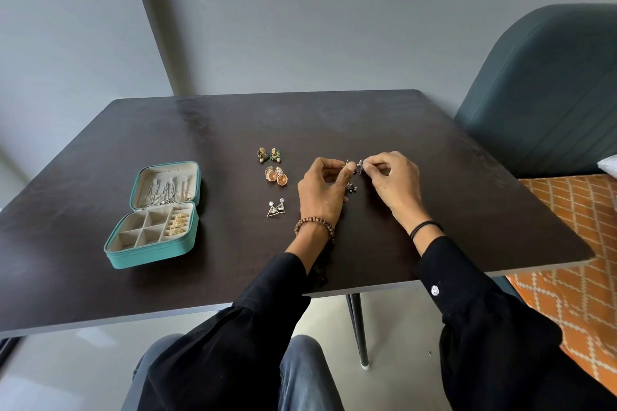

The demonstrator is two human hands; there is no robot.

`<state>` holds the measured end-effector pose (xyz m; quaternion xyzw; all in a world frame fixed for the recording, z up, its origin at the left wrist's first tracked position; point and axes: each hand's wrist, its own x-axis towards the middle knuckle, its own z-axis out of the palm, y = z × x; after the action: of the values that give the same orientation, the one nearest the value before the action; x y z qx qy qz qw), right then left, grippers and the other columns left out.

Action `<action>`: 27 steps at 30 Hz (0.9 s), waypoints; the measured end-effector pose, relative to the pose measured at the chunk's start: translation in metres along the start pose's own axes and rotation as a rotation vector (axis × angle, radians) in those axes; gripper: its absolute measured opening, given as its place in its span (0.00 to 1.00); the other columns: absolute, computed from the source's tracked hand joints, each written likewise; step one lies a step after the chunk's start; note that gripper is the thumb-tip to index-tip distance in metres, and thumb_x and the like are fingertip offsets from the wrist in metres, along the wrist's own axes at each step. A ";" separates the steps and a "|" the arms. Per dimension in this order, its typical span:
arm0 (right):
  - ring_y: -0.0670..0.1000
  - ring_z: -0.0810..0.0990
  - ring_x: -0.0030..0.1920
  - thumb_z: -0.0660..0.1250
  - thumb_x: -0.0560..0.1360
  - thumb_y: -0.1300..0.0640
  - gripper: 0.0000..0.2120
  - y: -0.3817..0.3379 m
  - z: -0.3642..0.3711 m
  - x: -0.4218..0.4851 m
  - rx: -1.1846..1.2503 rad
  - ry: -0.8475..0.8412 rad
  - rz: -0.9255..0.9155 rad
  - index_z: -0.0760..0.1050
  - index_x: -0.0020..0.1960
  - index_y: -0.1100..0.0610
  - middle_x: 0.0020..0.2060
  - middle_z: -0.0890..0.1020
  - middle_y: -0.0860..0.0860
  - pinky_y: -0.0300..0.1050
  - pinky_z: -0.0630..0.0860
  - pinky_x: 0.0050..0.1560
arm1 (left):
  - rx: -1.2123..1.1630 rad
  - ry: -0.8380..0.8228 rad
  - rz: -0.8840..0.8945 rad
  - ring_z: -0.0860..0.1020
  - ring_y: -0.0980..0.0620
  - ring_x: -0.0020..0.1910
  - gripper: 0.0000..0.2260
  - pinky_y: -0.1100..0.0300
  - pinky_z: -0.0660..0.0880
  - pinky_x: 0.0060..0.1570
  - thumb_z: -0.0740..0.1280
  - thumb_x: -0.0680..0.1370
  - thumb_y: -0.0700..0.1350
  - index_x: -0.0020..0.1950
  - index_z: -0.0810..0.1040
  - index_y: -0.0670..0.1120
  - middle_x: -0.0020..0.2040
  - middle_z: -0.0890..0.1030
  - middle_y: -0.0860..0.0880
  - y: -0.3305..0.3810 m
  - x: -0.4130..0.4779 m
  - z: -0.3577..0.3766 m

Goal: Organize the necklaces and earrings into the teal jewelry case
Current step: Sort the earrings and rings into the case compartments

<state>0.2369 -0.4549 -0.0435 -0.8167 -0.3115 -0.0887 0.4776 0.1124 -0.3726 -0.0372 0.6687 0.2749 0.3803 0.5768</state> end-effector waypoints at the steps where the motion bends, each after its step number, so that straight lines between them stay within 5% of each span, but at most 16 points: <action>1: 0.42 0.80 0.41 0.72 0.75 0.58 0.03 0.001 -0.001 0.000 0.049 0.009 0.005 0.85 0.46 0.54 0.45 0.84 0.49 0.27 0.72 0.44 | -0.010 0.000 -0.003 0.80 0.60 0.35 0.14 0.65 0.78 0.29 0.74 0.75 0.52 0.50 0.80 0.43 0.44 0.84 0.50 0.000 0.000 -0.001; 5: 0.41 0.82 0.47 0.73 0.76 0.55 0.04 0.003 -0.008 -0.003 0.401 0.016 0.104 0.85 0.49 0.53 0.46 0.86 0.46 0.37 0.77 0.51 | -0.040 0.004 -0.012 0.82 0.57 0.37 0.13 0.62 0.78 0.29 0.74 0.75 0.51 0.51 0.80 0.43 0.45 0.85 0.49 0.002 -0.002 -0.003; 10: 0.41 0.81 0.44 0.71 0.78 0.60 0.04 -0.008 -0.013 -0.010 0.653 -0.051 0.161 0.84 0.51 0.59 0.49 0.87 0.51 0.35 0.72 0.40 | -0.075 -0.010 -0.035 0.84 0.52 0.42 0.13 0.58 0.80 0.30 0.76 0.74 0.52 0.49 0.79 0.45 0.47 0.85 0.48 0.004 -0.004 -0.004; 15: 0.46 0.82 0.50 0.70 0.78 0.61 0.04 -0.012 -0.021 -0.022 0.751 -0.128 0.193 0.82 0.51 0.59 0.49 0.88 0.53 0.39 0.68 0.37 | -0.106 -0.042 -0.047 0.85 0.51 0.45 0.12 0.59 0.77 0.28 0.77 0.73 0.52 0.47 0.79 0.48 0.46 0.86 0.48 0.004 -0.006 -0.006; 27: 0.47 0.74 0.40 0.72 0.76 0.64 0.05 -0.020 -0.038 -0.046 0.884 -0.175 0.335 0.85 0.51 0.61 0.42 0.83 0.54 0.38 0.68 0.38 | -0.093 -0.195 -0.061 0.82 0.54 0.41 0.10 0.62 0.75 0.27 0.74 0.75 0.50 0.49 0.82 0.44 0.46 0.86 0.45 0.014 -0.019 -0.017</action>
<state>0.1944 -0.4998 -0.0295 -0.5787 -0.2228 0.1995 0.7587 0.0865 -0.3812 -0.0262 0.6662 0.2199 0.3081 0.6425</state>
